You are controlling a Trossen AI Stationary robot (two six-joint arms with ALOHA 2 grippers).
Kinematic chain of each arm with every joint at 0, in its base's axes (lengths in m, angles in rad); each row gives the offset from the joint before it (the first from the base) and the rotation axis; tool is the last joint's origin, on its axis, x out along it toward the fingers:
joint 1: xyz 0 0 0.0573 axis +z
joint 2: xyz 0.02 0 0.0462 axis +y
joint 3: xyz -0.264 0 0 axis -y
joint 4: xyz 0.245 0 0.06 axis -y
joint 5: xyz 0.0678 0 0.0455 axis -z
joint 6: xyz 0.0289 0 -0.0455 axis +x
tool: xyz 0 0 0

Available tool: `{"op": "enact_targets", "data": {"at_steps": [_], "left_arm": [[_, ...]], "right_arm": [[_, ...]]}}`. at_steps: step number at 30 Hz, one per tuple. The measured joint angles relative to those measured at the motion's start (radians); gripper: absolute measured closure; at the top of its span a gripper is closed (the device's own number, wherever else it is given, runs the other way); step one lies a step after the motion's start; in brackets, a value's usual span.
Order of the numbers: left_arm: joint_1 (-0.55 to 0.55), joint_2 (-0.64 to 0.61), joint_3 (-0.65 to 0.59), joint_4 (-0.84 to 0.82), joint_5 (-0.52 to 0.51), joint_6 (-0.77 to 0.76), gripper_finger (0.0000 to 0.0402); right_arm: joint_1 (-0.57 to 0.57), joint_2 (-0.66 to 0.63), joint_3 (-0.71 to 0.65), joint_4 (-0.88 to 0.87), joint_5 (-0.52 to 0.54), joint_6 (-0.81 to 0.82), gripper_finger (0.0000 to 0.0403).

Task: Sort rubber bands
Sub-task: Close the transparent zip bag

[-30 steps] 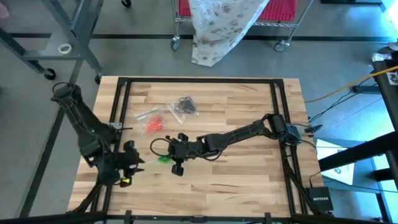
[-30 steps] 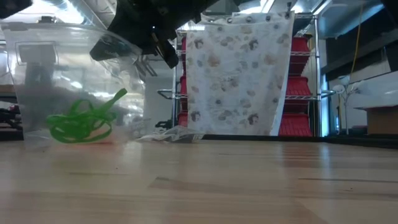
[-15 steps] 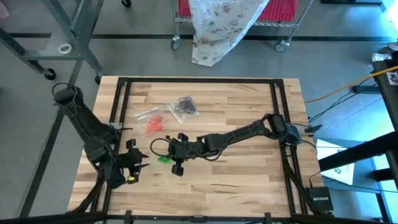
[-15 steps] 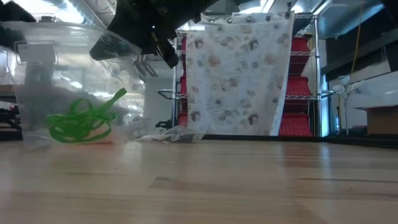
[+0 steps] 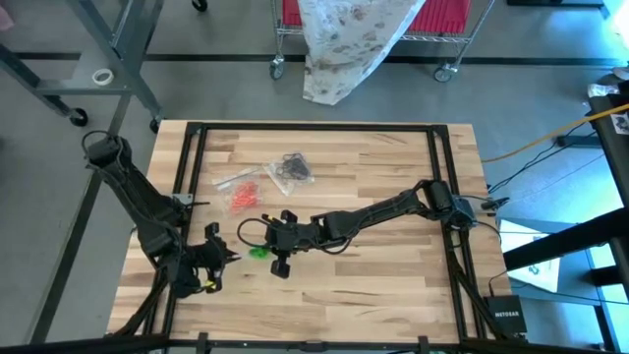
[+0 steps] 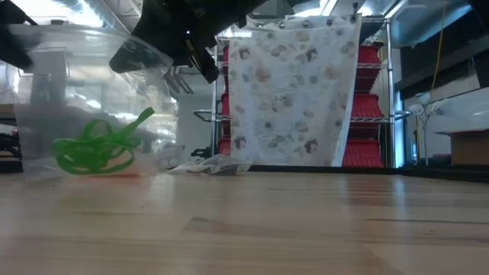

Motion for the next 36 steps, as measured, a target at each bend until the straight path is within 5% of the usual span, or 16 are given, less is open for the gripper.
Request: {"op": "enact_targets", "data": {"at_steps": [10, 17, 23, 36], "left_arm": [[0.003, -0.044, 0.052, -0.005, 0.042, 0.047, 0.0401], [0.004, -0.051, 0.072, -0.055, 0.112, -0.008, 0.0401], [0.022, -0.053, 0.072, -0.014, 0.119, -0.051, 0.0401], [0.103, -0.053, 0.073, 0.08, 0.128, 0.004, 0.0401]], "right_arm": [[-0.005, -0.008, 0.007, -0.041, -0.056, -0.026, 0.0393], [-0.006, -0.097, 0.115, -0.176, -0.042, -0.189, 0.0323], [-0.006, -0.092, 0.182, -0.126, -0.084, -0.257, 0.0277], [-0.006, 0.021, 0.182, 0.046, -0.165, -0.272, 0.0296]]}}
